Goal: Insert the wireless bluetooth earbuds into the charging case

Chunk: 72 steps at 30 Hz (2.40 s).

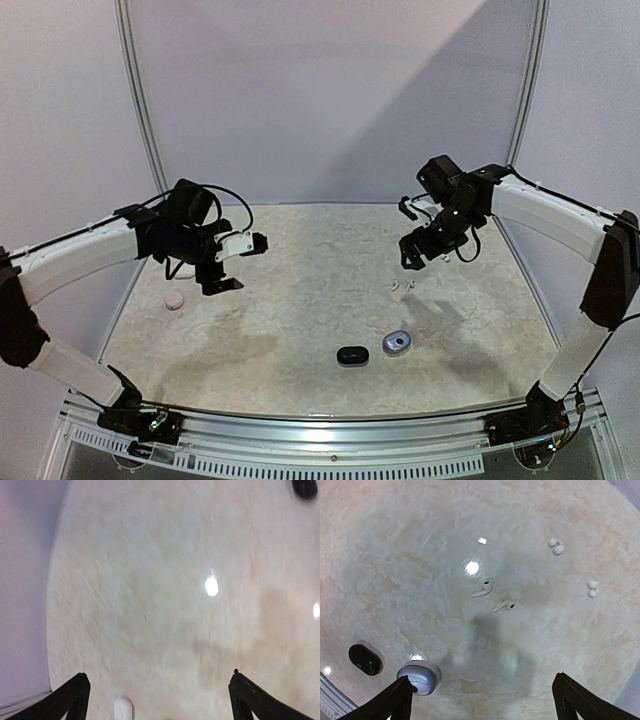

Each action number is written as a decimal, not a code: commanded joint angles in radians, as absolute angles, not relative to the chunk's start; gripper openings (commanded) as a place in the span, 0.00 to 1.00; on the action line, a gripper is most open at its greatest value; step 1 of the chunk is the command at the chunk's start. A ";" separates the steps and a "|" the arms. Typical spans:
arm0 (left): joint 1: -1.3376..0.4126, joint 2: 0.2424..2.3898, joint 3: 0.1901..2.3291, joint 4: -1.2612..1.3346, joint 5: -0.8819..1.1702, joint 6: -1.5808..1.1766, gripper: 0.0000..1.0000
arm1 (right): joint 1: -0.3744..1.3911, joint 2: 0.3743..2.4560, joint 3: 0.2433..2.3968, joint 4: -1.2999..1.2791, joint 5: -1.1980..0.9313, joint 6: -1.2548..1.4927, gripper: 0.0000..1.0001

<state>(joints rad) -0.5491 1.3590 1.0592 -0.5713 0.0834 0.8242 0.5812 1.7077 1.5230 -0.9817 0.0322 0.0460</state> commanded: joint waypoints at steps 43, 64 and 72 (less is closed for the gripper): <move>0.020 2.160 1.574 -0.924 -0.044 1.529 0.37 | 0.697 1.607 1.483 -0.895 0.196 0.067 0.99; -0.456 1.551 1.404 -0.882 0.036 1.342 0.00 | 0.628 1.172 1.053 -0.046 0.222 0.315 0.93; -0.862 1.404 1.130 -0.305 -0.082 1.050 0.00 | 0.731 1.407 1.228 -0.210 -0.293 0.412 0.73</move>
<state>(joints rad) -0.7364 1.4269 1.2041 -0.5900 -0.0303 1.2331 0.6487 1.2987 1.1915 -0.1719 0.0097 0.3573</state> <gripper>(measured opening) 0.409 0.758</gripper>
